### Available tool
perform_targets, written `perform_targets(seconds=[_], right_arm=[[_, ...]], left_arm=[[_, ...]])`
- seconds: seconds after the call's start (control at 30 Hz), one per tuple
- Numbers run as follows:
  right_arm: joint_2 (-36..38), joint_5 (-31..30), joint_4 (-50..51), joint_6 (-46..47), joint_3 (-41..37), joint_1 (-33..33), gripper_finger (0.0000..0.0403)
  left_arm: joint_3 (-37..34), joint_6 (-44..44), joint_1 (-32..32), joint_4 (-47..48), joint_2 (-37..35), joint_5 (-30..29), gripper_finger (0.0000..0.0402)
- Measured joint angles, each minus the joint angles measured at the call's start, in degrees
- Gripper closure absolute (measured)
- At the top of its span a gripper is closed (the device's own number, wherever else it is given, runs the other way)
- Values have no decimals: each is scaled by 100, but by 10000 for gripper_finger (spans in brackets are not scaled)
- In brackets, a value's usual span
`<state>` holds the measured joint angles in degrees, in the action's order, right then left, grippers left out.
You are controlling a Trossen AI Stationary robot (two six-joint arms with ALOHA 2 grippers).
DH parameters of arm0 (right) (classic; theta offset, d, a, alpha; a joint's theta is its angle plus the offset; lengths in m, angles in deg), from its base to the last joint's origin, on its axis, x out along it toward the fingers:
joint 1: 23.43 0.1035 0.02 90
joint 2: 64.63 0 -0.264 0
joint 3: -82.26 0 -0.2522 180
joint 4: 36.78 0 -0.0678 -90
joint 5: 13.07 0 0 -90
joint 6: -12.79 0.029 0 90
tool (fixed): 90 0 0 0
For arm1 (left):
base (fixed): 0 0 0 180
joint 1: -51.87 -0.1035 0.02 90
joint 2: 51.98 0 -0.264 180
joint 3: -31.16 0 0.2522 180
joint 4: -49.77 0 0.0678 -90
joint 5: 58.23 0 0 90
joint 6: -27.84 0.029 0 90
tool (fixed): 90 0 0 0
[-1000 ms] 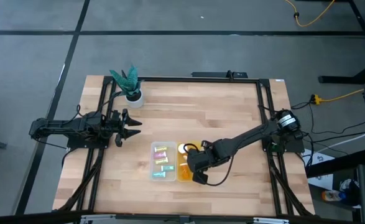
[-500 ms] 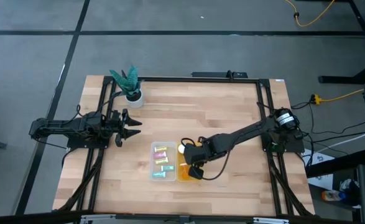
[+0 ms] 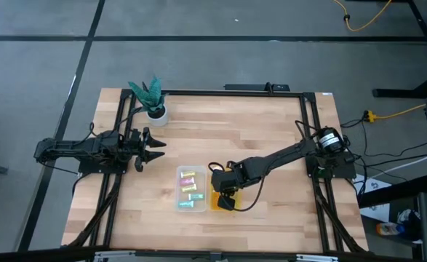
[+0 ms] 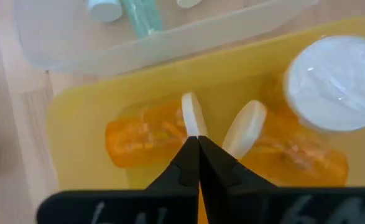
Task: Pick and place medicine bottles into bin by pill shape (circle, oval)
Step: Adjust the orange capsule bottles in the yellow bin
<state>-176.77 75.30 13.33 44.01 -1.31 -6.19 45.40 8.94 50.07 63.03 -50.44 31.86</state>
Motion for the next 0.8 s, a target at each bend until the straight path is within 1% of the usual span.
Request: perform_targets(seconds=[0.3,0.47,0.53,0.6,0.7,0.8], right_arm=[[7,32,-71,27,2,-52,401],[7,511,-239,141,7,-52,401],[7,702,-386,12,7,-52,399],[7,764,-589,-162,8,-52,398],[15,715,-720,-523,47,-52,397],[20,343,-499,-756,213,-52,396]], left_arm=[[-1,0,0,1,0,-1,211],[-1,-1,1,0,0,0,211],[-1,-2,1,0,0,-1,211],[-1,-2,0,0,0,0,211],[-1,-2,1,1,0,-1,211],[-1,-4,0,1,0,-1,211]])
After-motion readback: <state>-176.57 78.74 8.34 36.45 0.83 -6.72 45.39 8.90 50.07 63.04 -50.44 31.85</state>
